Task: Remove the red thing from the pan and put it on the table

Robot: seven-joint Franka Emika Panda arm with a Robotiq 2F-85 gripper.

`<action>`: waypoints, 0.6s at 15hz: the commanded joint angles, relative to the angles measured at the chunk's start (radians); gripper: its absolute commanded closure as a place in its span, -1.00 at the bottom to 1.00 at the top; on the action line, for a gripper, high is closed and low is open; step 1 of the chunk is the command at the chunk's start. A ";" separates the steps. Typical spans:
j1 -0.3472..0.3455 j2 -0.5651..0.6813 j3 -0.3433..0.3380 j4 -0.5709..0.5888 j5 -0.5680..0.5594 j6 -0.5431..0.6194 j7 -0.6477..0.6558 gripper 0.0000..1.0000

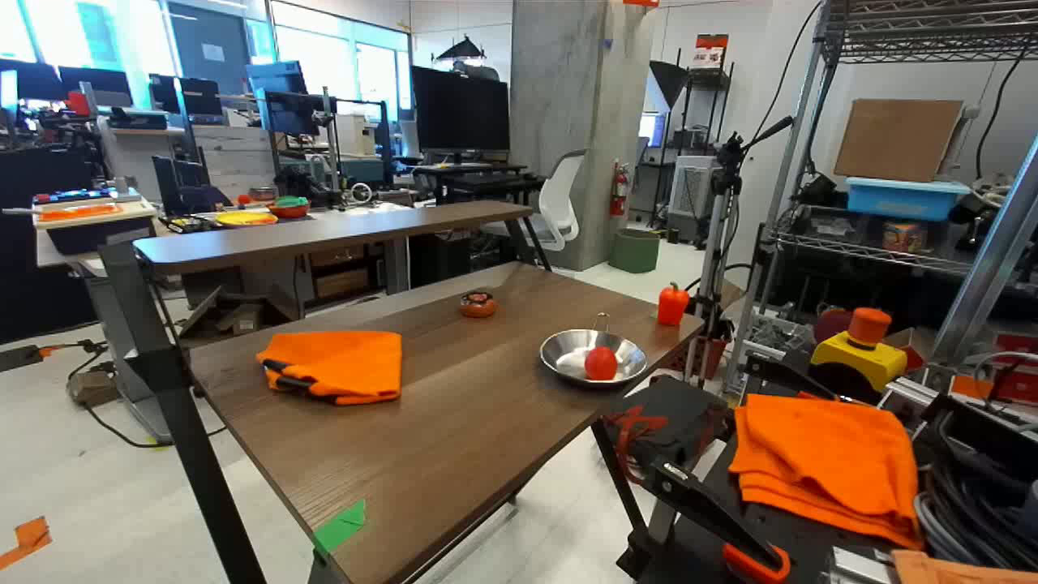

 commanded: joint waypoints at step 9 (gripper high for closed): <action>-0.035 0.020 0.013 0.011 0.005 0.004 -0.007 -1.00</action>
